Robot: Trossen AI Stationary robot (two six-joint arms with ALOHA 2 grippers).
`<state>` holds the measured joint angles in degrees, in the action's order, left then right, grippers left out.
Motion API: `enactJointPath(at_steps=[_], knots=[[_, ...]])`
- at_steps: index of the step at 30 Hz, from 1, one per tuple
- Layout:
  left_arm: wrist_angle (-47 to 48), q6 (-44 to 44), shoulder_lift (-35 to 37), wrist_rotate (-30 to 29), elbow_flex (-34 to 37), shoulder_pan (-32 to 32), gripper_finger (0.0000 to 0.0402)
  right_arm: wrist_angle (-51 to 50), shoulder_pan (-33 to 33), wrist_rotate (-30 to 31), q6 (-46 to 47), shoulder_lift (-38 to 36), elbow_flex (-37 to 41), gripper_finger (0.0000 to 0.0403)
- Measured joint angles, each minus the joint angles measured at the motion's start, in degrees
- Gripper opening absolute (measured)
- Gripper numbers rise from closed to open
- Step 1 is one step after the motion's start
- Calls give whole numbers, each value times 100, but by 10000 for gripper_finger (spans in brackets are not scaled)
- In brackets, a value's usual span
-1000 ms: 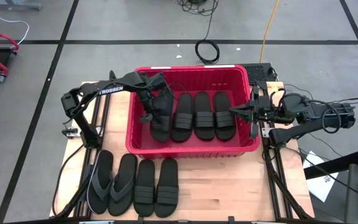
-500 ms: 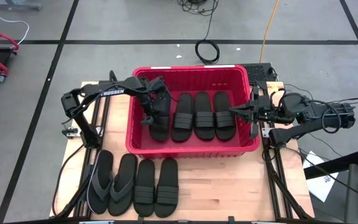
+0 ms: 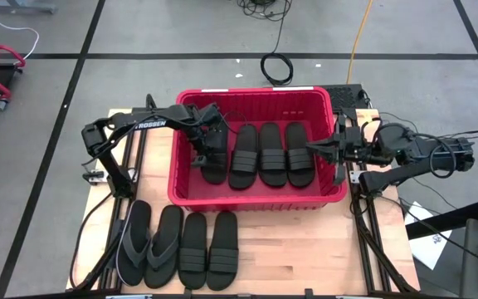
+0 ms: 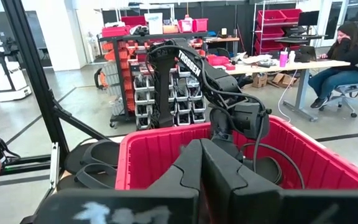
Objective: Pick and place slides into bin
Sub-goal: Put the black slide into the red bin
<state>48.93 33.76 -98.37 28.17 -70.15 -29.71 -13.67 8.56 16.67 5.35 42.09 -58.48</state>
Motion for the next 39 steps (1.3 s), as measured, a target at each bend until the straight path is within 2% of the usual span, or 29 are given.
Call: enactJointPath(at_steps=[7,16,20,25,33,39], knots=[[0,-253,2,230,0,2,1,104,0,-2,-1,0,0,0],[-237,-545,4,-291,0,142,5,124,0,0,-23,-2,0,0],[-269,-502,4,-54,0,153,10,124,0,0,-44,-2,0,0],[-278,-529,4,-217,0,167,5,118,0,-2,-44,-2,0,0],[-262,-582,4,-316,0,173,43,100,0,-2,-69,-2,0,0],[-260,-655,4,-366,0,179,87,100,0,-20,-152,-2,0,0]])
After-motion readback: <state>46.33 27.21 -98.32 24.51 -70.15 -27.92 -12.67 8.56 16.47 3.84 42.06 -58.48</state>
